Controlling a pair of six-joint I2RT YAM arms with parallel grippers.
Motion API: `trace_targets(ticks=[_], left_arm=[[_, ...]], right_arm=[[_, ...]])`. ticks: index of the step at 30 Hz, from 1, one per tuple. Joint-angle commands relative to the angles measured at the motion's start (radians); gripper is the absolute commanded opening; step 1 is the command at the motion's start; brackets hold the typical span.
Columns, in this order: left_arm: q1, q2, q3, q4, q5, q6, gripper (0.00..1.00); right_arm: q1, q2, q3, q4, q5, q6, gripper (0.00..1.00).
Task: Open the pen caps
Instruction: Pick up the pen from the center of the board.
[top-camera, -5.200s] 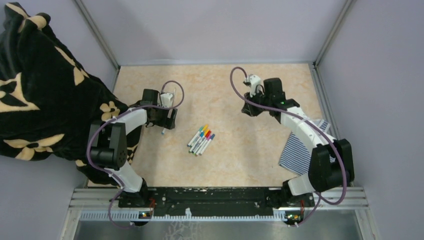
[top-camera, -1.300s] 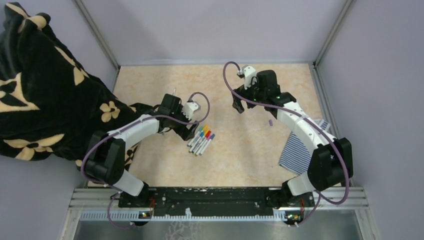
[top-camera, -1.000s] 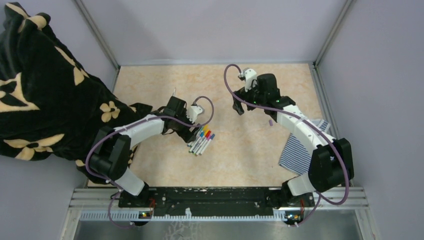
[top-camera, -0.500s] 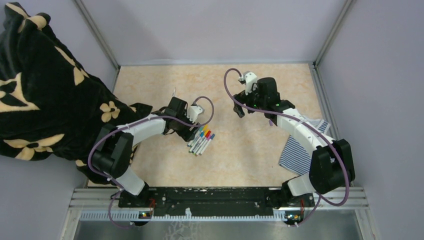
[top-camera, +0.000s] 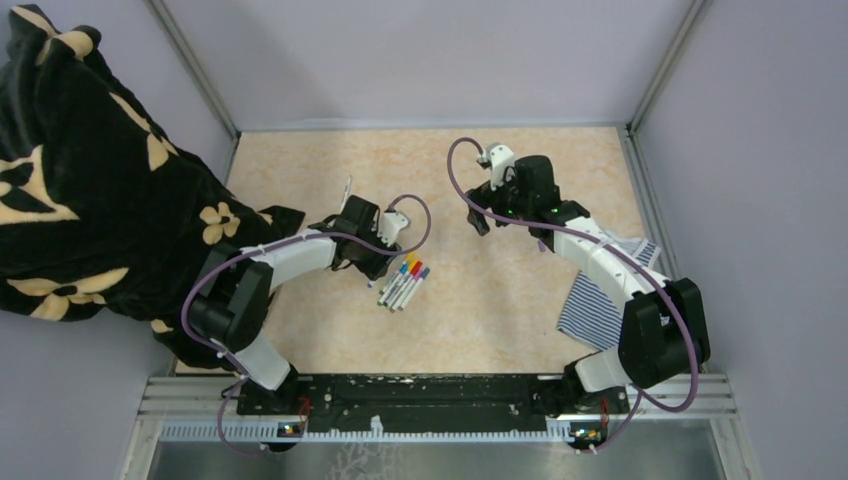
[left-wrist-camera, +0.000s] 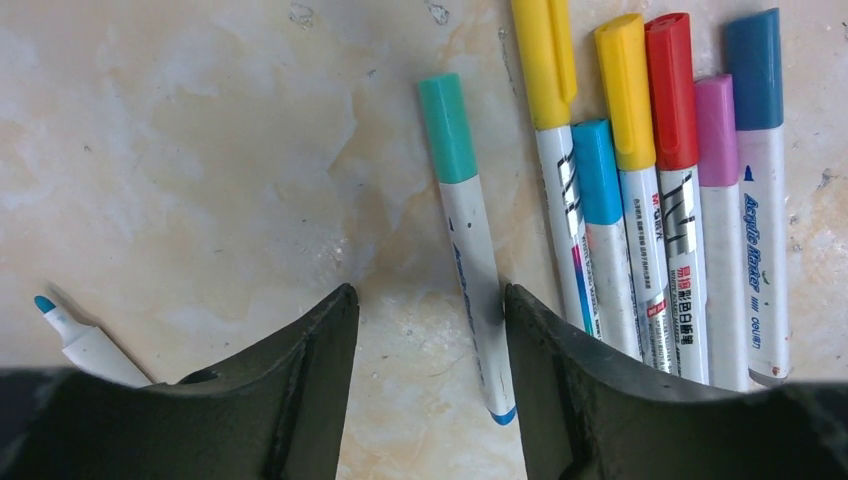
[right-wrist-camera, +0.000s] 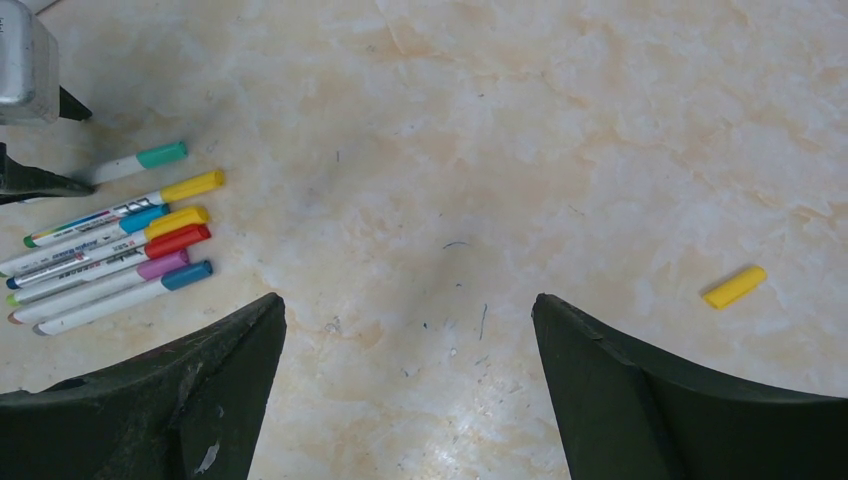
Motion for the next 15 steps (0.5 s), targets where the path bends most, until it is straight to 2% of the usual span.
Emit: trace_targets(ticks=[1, 8, 15], left_arm=[[-0.005, 0.024, 0.008, 0.014, -0.040, -0.011, 0.58], [-0.005, 0.036, 0.008, 0.013, -0.056, -0.012, 0.47], [-0.005, 0.048, 0.009, 0.013, -0.070, -0.014, 0.29]], right_arm=[[0.007, -0.044, 0.001, 0.054, 0.006, -0.007, 0.92], [0.007, -0.049, -0.001, 0.057, 0.011, -0.007, 0.92], [0.005, -0.047, -0.003, 0.062, 0.010, 0.001, 0.93]])
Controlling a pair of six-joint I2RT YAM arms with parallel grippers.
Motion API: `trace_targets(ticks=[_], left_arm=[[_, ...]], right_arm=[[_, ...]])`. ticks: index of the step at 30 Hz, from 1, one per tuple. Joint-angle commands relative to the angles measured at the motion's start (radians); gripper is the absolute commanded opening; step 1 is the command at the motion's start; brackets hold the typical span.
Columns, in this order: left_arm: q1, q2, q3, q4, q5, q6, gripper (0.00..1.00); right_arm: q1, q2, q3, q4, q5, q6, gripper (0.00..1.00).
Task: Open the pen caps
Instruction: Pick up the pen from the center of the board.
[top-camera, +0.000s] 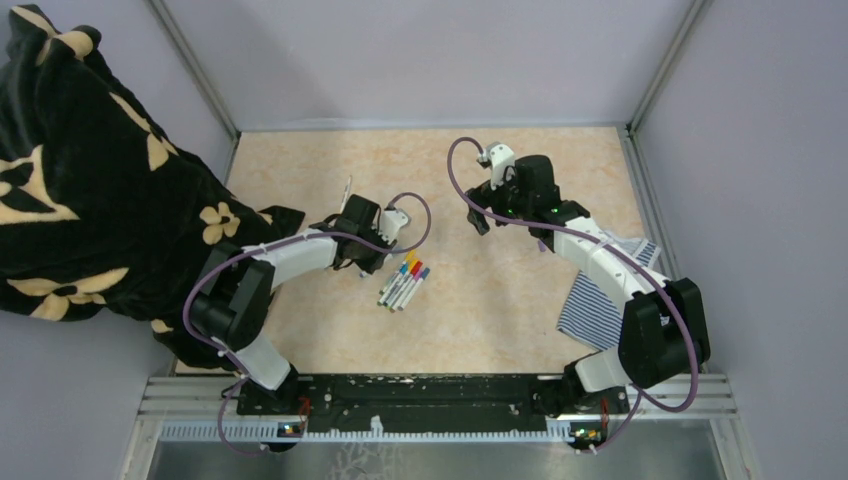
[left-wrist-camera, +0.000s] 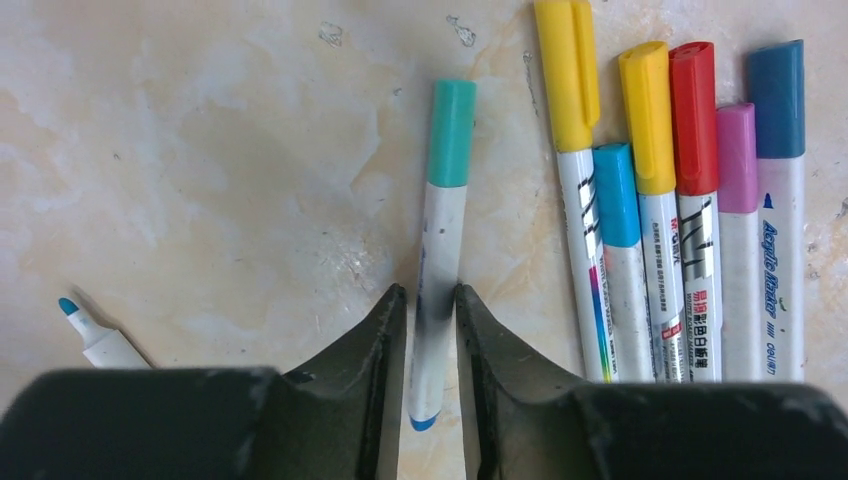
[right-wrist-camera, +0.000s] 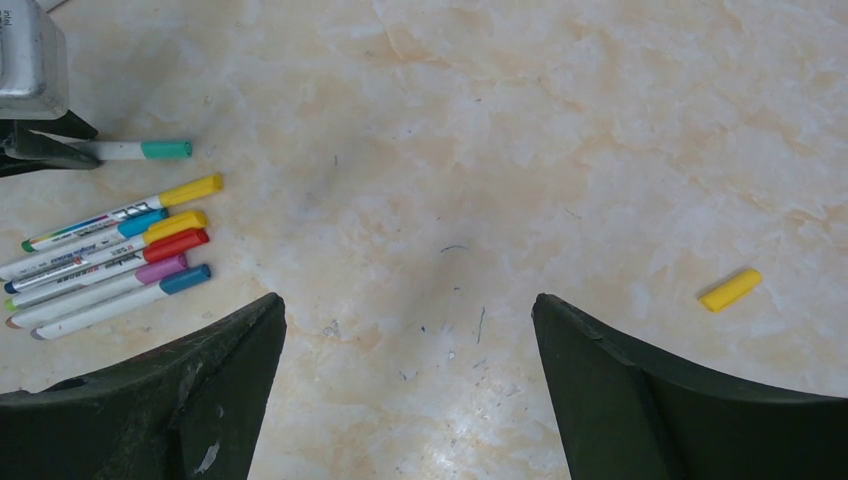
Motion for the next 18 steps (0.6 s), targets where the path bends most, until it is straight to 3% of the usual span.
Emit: trace_targets(ticks=[1, 7, 18], left_arm=[[-0.005, 0.038, 0.007, -0.014, -0.037, 0.002, 0.25], [-0.005, 0.034, 0.008, -0.015, -0.043, -0.002, 0.00], [-0.005, -0.039, 0.009, 0.005, -0.040, 0.021, 0.00]], right_arm=[[0.005, -0.046, -0.003, 0.053, 0.005, 0.003, 0.93], [0.004, -0.028, -0.003, 0.051, -0.019, 0.024, 0.95], [-0.024, 0.007, 0.005, 0.045, -0.114, 0.089, 0.98]])
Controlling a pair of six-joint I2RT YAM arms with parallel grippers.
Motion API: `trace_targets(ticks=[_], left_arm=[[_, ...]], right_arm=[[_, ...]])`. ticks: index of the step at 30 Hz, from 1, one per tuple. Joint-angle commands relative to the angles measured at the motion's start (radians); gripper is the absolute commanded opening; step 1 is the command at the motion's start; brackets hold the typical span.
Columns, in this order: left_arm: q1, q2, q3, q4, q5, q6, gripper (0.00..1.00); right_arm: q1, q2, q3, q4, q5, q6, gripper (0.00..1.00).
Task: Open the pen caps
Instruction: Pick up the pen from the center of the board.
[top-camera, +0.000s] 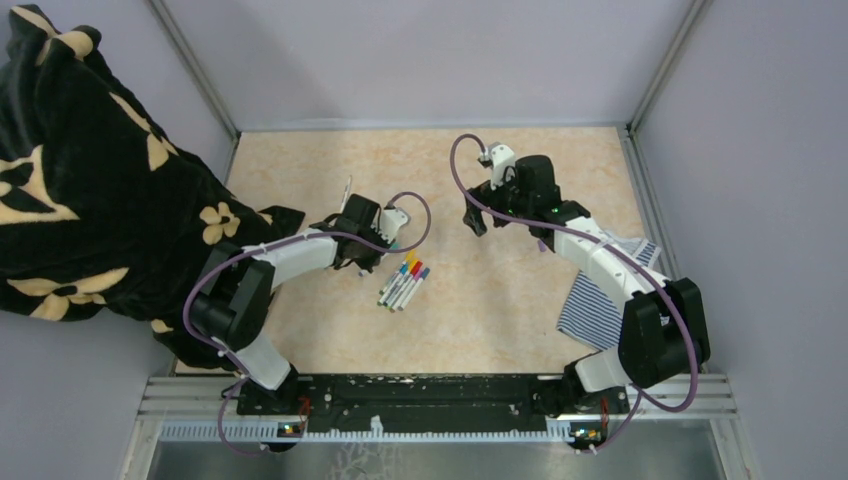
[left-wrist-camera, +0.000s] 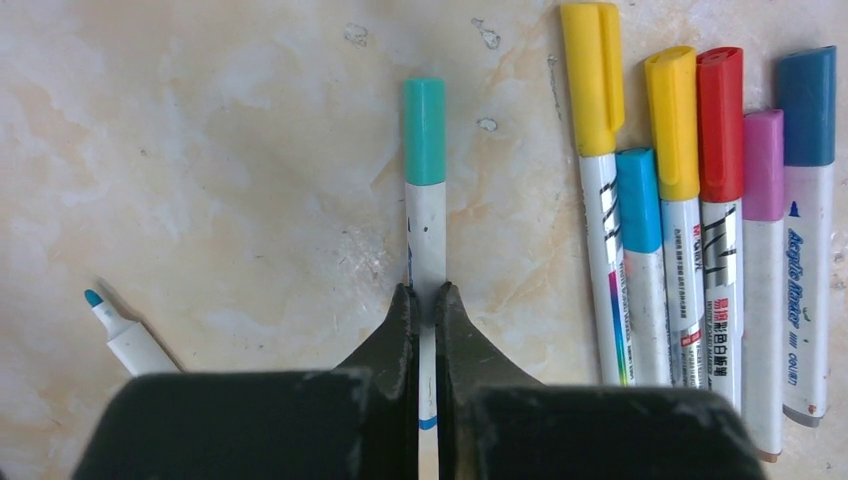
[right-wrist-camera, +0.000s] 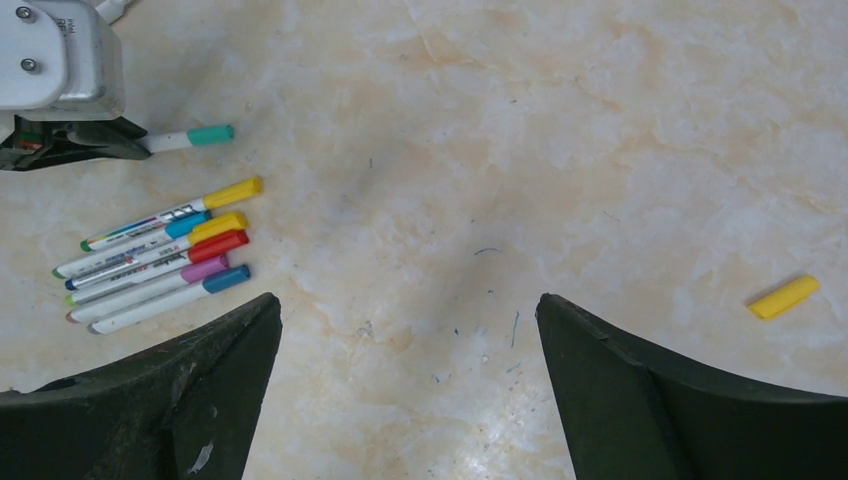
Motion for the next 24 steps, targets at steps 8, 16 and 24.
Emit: trace_targets(ticks=[8, 16, 24], left_arm=[[-0.005, -0.139, 0.004, -0.002, 0.085, 0.079, 0.00], [-0.005, -0.226, 0.049, -0.040, 0.253, 0.151, 0.00], [-0.006, -0.343, 0.045, -0.037, 0.372, 0.176, 0.00]], right_arm=[[-0.061, 0.046, 0.037, 0.014, -0.269, 0.121, 0.99], [-0.068, 0.122, 0.134, -0.084, -0.542, 0.157, 0.94], [-0.065, 0.272, 0.303, -0.104, -0.697, 0.268, 0.87]])
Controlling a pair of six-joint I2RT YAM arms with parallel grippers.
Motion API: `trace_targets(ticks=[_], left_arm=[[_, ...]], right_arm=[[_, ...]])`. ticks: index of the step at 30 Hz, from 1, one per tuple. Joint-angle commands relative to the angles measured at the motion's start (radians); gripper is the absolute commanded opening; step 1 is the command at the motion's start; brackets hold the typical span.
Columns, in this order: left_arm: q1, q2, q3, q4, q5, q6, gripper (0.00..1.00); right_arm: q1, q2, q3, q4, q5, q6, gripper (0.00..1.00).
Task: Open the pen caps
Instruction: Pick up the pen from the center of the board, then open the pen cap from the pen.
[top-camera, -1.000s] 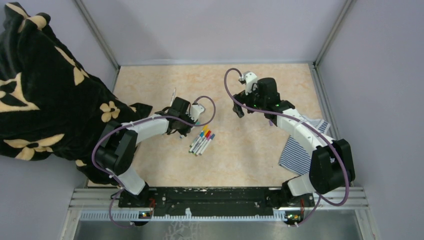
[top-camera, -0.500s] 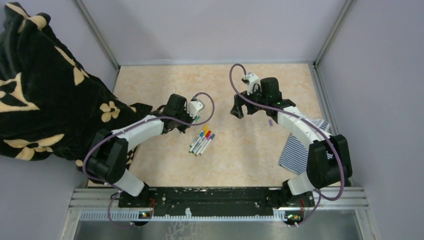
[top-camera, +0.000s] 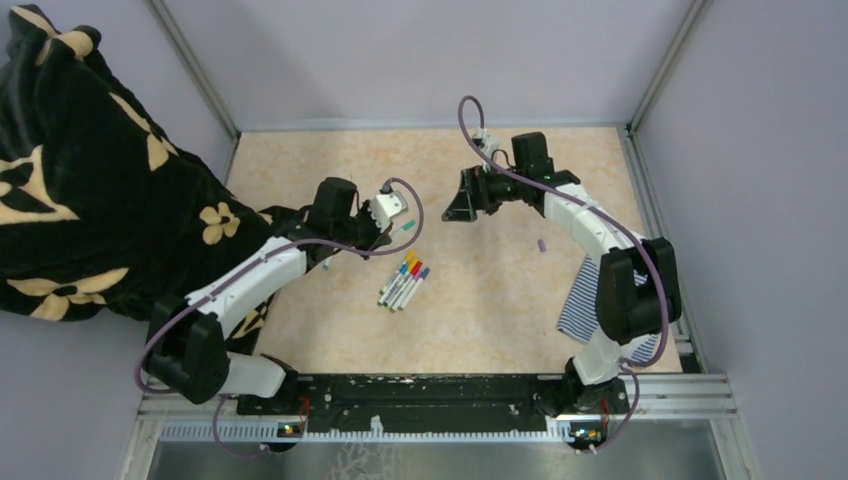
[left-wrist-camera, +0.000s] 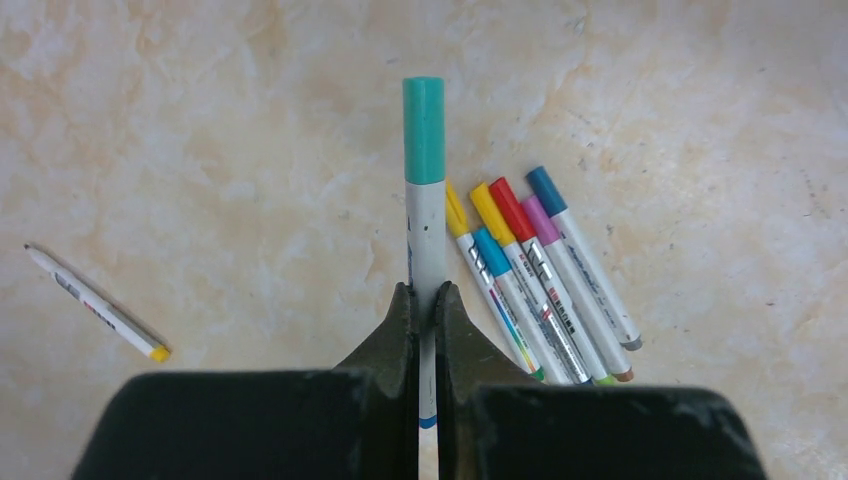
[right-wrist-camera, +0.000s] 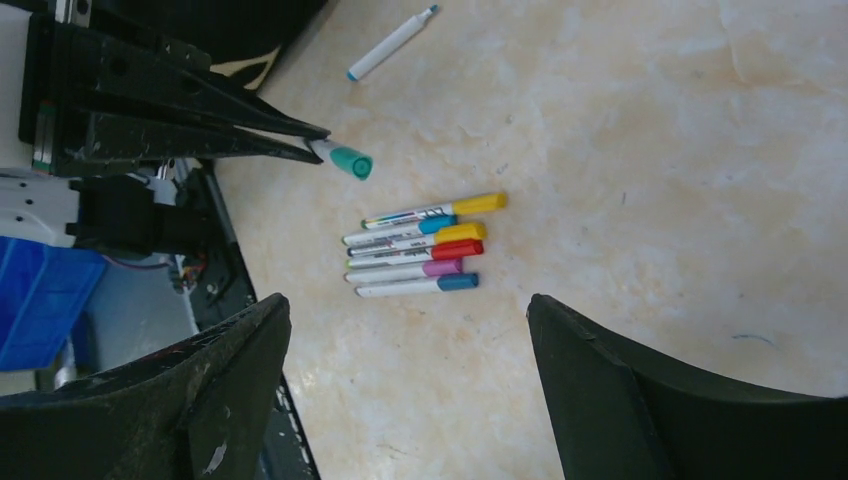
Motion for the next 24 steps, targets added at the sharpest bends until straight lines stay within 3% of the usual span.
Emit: trace_targets(ticks=[1, 10, 24], left_arm=[[-0.006, -0.066, 0.012, 0.002, 0.115, 0.031, 0.00], [-0.007, -0.082, -0.011, -0.017, 0.188, 0.043, 0.00], [-0.006, -0.069, -0.028, -0.019, 0.208, 0.042, 0.00]], right_arm=[[0.001, 0.057, 0.081, 0.060, -0.133, 0.114, 0.87], [0.075, 0.134, 0.056, 0.241, -0.202, 0.298, 0.84], [0.175, 0.140, 0.024, 0.251, -0.149, 0.278, 0.65]])
